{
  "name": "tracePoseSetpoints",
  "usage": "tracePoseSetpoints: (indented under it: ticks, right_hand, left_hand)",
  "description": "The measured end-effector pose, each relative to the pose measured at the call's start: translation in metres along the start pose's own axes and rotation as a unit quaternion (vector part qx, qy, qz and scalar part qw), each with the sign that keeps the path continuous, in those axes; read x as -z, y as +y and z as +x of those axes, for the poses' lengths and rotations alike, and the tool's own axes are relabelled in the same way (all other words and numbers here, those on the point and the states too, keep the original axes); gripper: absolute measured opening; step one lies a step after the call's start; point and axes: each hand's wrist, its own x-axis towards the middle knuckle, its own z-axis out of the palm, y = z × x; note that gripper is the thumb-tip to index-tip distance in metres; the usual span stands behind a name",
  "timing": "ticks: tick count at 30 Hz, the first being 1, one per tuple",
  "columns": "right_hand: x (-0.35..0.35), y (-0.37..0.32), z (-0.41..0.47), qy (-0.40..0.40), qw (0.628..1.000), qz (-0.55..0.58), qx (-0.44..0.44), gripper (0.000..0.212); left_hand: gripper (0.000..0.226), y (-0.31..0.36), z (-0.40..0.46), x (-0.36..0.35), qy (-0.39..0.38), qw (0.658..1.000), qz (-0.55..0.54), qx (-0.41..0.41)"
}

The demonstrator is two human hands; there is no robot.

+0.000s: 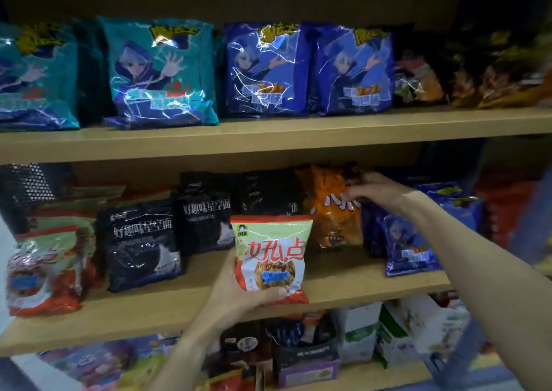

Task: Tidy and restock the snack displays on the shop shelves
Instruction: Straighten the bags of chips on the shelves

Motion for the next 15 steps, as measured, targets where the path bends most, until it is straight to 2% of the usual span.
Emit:
tracePoseSetpoints:
  ticks: [1,2,5,6,10,11,12,14,15]
  right_hand:
    - [0.003,0.0,0.011,-0.008,1.0,-0.012,-0.021,0.088]
    - [0.008,0.001,0.02,-0.018,0.999,-0.017,-0.039,0.095]
    - [0.019,-0.004,0.029,-0.051,0.994,-0.051,-0.076,0.054]
    - [0.022,-0.005,0.029,-0.047,0.992,-0.062,-0.095,0.049]
    - [0.042,0.023,0.053,-0.071,0.989,-0.082,-0.101,0.078]
    - [0.041,0.02,0.05,-0.066,0.988,-0.095,-0.104,0.079]
    - [0.038,0.014,0.045,-0.063,0.987,-0.096,-0.113,0.07]
    - [0.026,0.004,0.035,-0.061,0.988,-0.098,-0.099,0.032]
    - [0.019,0.002,0.037,-0.064,0.989,-0.105,-0.079,0.024]
  left_hand:
    - [0.099,0.001,0.004,0.0,0.009,1.0,0.006,0.007]
    - [0.093,0.003,0.007,-0.001,0.013,1.0,0.014,0.014]
    - [0.068,0.012,0.014,0.001,-0.004,0.999,0.033,0.034]
    - [0.061,0.014,0.015,0.001,-0.01,0.999,0.035,0.04]
    - [0.059,0.011,0.016,-0.001,0.001,0.998,0.015,0.056]
    - [0.059,0.01,0.016,-0.003,0.007,0.998,0.01,0.058]
    - [0.059,0.009,0.016,-0.006,0.012,0.998,0.005,0.057]
    - [0.062,0.006,0.017,-0.01,0.025,0.998,-0.004,0.061]
    - [0.067,0.006,0.016,-0.013,0.034,0.997,-0.013,0.067]
